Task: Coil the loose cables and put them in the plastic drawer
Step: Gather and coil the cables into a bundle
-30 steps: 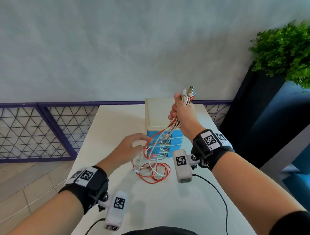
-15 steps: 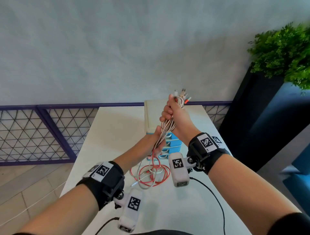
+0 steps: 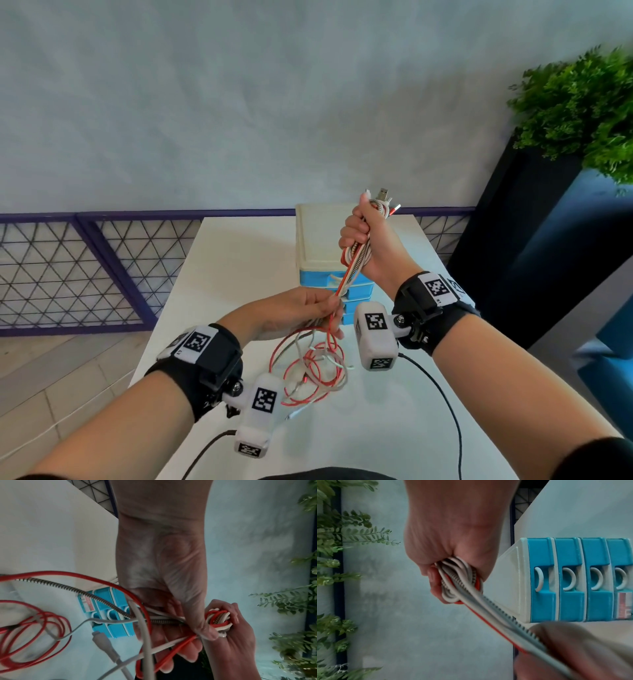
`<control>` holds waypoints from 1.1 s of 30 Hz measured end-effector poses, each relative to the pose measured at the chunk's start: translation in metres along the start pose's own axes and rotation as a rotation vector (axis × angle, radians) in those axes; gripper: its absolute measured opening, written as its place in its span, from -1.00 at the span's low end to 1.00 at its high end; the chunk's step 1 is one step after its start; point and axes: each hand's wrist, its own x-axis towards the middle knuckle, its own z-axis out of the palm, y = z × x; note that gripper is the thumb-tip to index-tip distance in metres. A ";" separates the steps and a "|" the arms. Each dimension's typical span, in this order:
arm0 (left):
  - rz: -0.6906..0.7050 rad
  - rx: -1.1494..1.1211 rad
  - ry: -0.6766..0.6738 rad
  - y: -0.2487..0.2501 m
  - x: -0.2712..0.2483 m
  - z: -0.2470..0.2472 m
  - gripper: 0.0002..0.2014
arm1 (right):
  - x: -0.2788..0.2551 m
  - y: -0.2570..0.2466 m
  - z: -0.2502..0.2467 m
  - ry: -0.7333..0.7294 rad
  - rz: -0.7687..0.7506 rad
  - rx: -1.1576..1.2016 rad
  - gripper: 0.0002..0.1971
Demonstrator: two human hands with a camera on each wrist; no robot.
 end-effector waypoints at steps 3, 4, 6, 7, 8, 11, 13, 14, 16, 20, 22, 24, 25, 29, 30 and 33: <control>-0.068 0.160 -0.012 0.002 -0.003 -0.003 -0.76 | -0.001 -0.001 -0.002 -0.011 0.011 -0.004 -0.60; -0.086 0.226 -0.016 0.002 -0.004 -0.003 -0.77 | -0.001 -0.003 -0.003 -0.008 0.007 0.010 -0.60; -0.078 0.307 -0.012 0.002 -0.007 -0.002 -0.76 | 0.000 -0.007 -0.005 0.000 -0.004 0.040 -0.60; -0.063 0.324 -0.003 0.003 -0.007 -0.002 -0.75 | 0.001 -0.009 -0.007 0.002 -0.006 0.053 -0.60; -0.053 0.334 0.008 0.003 -0.008 -0.003 -0.75 | 0.001 -0.011 -0.009 0.003 -0.007 0.065 -0.61; -0.036 0.347 0.058 0.002 -0.007 -0.003 -0.73 | 0.001 -0.013 -0.014 0.001 -0.014 0.077 -0.61; -0.037 0.313 0.112 0.001 -0.005 -0.003 -0.72 | 0.001 -0.013 -0.015 0.008 -0.020 0.060 -0.61; -0.042 0.267 0.138 0.000 -0.005 -0.004 -0.70 | 0.001 -0.014 -0.015 0.015 -0.021 0.041 -0.61; -0.064 0.162 0.160 0.001 -0.005 -0.006 -0.58 | 0.001 -0.015 -0.015 0.027 -0.020 -0.002 -0.62; -0.070 0.296 0.200 0.007 -0.006 -0.014 -0.56 | 0.000 -0.015 -0.016 0.040 -0.018 -0.141 -0.64; -0.040 0.558 0.257 0.012 -0.005 -0.018 -0.65 | 0.000 -0.013 -0.015 0.041 -0.037 -0.314 -0.63; -0.005 0.751 0.305 0.017 -0.001 -0.022 -0.68 | 0.000 -0.009 -0.015 0.049 -0.064 -0.500 -0.63; 0.007 0.808 0.327 0.021 0.000 -0.023 -0.69 | 0.000 -0.008 -0.014 0.047 -0.077 -0.589 -0.64; 0.060 1.083 0.439 0.033 0.006 -0.023 -0.91 | -0.003 -0.004 -0.011 0.011 -0.034 -0.819 -0.70; 0.094 1.129 0.467 0.037 0.008 -0.020 -0.97 | -0.005 -0.003 -0.010 -0.002 -0.012 -0.863 -0.70; 0.181 1.133 0.557 0.046 0.010 -0.011 -0.72 | -0.006 0.000 -0.009 -0.031 0.034 -1.109 -0.76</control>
